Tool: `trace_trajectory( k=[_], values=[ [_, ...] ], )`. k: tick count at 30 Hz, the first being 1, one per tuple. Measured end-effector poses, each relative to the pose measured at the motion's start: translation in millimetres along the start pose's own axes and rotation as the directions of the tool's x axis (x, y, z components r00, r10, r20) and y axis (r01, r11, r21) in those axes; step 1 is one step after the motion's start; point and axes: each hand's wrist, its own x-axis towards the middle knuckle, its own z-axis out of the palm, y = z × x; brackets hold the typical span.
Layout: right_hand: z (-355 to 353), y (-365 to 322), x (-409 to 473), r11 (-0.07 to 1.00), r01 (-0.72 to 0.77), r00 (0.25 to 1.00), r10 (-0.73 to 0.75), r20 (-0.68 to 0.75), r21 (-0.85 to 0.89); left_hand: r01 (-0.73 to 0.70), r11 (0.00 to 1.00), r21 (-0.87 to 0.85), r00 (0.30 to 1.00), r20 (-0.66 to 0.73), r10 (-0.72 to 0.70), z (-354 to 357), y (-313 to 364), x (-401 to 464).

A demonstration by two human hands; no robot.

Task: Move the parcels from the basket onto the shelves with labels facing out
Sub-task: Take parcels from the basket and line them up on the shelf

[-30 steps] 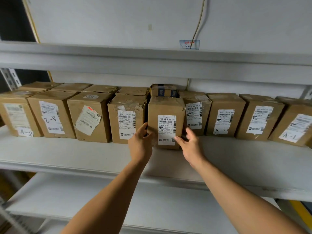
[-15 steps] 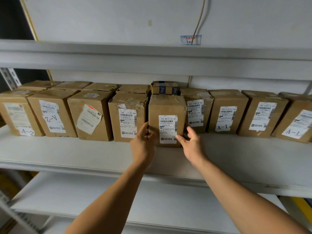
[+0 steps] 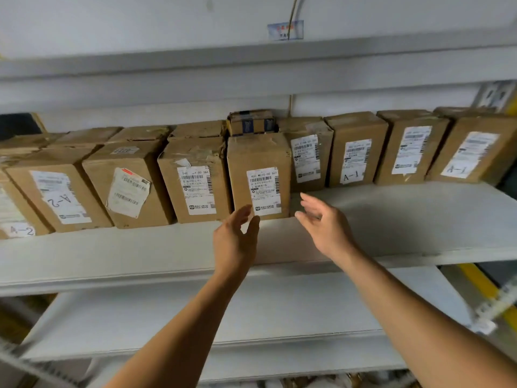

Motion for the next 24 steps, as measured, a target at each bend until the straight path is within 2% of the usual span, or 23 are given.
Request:
trace_trajectory(
  k=[3,6,10,12,18,24],
  values=[
    [-18,0,-33,0.997,-0.016,0.997,0.01,-0.073,-0.074,-0.078,0.997,-0.003,0.99,0.118,0.077,4,7,-8],
    [-34,0,-75,0.987,-0.108,0.98,0.085,-0.182,-0.122,-0.163,0.986,-0.035,0.957,0.239,0.166,7,16,-24],
    [-58,1,-144,0.962,-0.24,0.944,0.2,-0.261,-0.131,-0.317,0.943,-0.101,0.868,0.37,0.331,17,29,-57],
    [-70,5,-181,0.943,-0.306,0.912,0.25,-0.325,-0.132,-0.349,0.925,-0.152,0.826,0.416,0.38,27,37,-78],
    [-108,17,-306,0.846,-0.527,0.731,0.404,-0.551,-0.079,-0.387,0.877,-0.285,0.67,0.567,0.479,66,68,-170],
    [-142,52,-434,0.69,-0.72,0.575,0.53,-0.623,-0.077,-0.405,0.865,-0.298,0.462,0.75,0.474,103,105,-282]
  ],
)
